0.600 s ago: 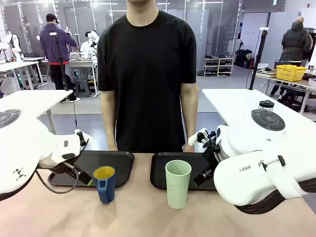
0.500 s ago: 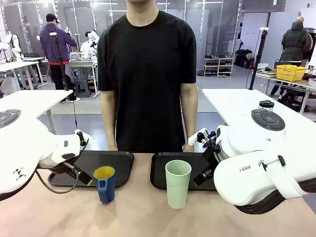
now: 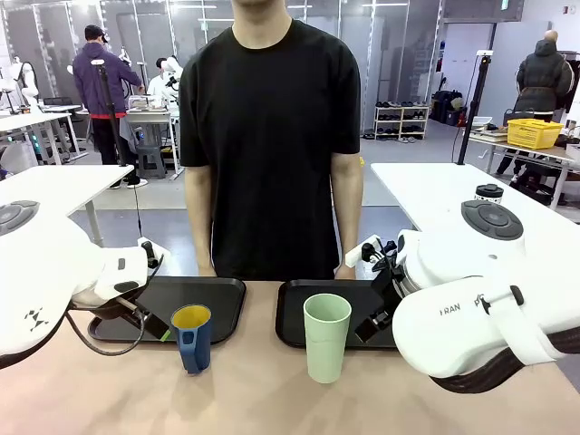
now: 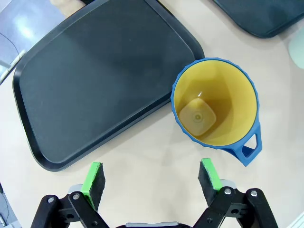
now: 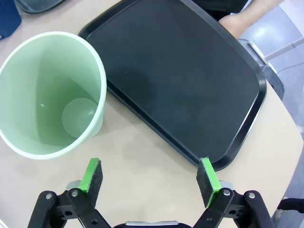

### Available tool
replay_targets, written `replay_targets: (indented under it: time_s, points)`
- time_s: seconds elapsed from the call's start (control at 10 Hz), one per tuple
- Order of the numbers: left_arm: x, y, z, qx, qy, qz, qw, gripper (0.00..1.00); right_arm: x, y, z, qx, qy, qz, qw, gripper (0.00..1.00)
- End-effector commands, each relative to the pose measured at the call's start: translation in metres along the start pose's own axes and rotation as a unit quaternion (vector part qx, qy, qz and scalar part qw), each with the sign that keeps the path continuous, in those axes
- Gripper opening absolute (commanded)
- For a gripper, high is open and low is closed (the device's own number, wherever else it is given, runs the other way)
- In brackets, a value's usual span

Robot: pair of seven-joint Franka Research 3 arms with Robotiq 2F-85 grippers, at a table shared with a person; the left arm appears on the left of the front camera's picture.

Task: Sort and store the cups by type.
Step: Pick up the Reusable plastic cup.

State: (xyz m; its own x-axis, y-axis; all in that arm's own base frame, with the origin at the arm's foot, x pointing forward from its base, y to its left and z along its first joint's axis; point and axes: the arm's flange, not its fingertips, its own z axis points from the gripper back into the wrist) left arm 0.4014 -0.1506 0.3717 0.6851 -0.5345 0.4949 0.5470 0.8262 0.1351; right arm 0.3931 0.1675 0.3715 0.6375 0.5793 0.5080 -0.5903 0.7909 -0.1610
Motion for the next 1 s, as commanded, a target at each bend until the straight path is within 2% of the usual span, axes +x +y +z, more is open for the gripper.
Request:
replay_targets:
  time_s: [0.0, 0.9]
  points:
    - [-0.0001, 0.0004, 0.0000, 0.000, 0.000, 0.001, 1.000, 1.00, 0.0000, -0.0001, 0.0000, 0.000, 0.000, -0.001, 1.000, 1.00]
    - [-0.0001, 0.0004, 0.0000, 0.000, 0.000, 0.001, 1.000, 1.00, 0.0000, -0.0001, 0.0000, 0.000, 0.000, -0.001, 1.000, 1.00]
